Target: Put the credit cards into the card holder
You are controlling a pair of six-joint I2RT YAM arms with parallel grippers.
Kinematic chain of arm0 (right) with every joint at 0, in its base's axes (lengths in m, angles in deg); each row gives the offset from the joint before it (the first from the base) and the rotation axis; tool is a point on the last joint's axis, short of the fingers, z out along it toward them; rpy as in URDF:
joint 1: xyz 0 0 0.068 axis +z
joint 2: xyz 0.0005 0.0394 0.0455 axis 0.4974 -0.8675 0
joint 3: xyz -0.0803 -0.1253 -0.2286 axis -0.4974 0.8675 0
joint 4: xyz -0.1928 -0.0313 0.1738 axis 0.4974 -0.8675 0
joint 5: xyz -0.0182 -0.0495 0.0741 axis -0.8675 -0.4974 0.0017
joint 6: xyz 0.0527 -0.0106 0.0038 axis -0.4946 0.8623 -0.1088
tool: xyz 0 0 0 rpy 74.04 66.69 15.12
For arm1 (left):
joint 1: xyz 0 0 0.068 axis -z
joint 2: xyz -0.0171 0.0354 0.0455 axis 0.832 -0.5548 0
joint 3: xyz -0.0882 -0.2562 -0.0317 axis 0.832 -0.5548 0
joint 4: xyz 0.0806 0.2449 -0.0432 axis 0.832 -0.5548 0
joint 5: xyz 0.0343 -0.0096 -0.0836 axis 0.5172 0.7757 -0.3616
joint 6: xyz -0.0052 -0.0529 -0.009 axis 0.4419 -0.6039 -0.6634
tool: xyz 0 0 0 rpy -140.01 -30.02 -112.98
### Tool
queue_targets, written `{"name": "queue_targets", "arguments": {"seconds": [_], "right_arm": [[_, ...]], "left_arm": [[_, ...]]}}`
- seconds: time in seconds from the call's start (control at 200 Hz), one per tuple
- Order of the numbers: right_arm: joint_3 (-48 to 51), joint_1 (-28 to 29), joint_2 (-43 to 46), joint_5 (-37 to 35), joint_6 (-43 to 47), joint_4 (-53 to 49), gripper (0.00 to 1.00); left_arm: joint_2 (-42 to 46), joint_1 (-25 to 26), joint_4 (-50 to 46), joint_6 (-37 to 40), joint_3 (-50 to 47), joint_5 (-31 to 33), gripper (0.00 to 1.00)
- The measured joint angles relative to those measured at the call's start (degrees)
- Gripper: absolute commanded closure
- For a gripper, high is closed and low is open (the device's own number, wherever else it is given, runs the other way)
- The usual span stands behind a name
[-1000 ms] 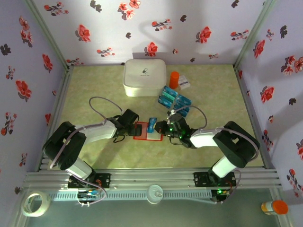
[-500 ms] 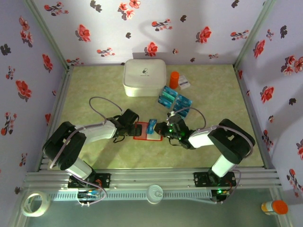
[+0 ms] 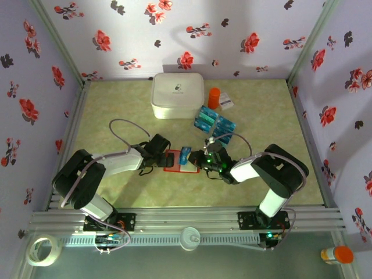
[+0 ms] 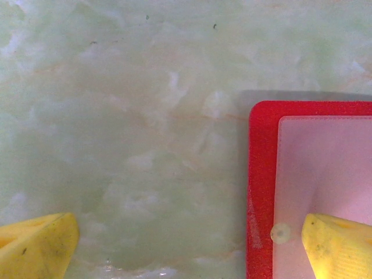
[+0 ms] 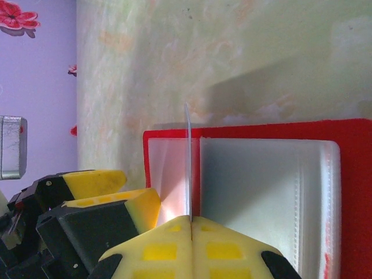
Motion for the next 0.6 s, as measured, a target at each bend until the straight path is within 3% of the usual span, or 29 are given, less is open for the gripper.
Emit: {"name": "queue_targets", "arguments": {"seconds": [0.6], "right_arm": [[0.20, 1.51, 0.02, 0.00, -0.63, -3.48, 1.00]], "left_arm": [[0.00, 0.00, -0.02, 0.00, 0.00, 0.00, 0.00]]}}
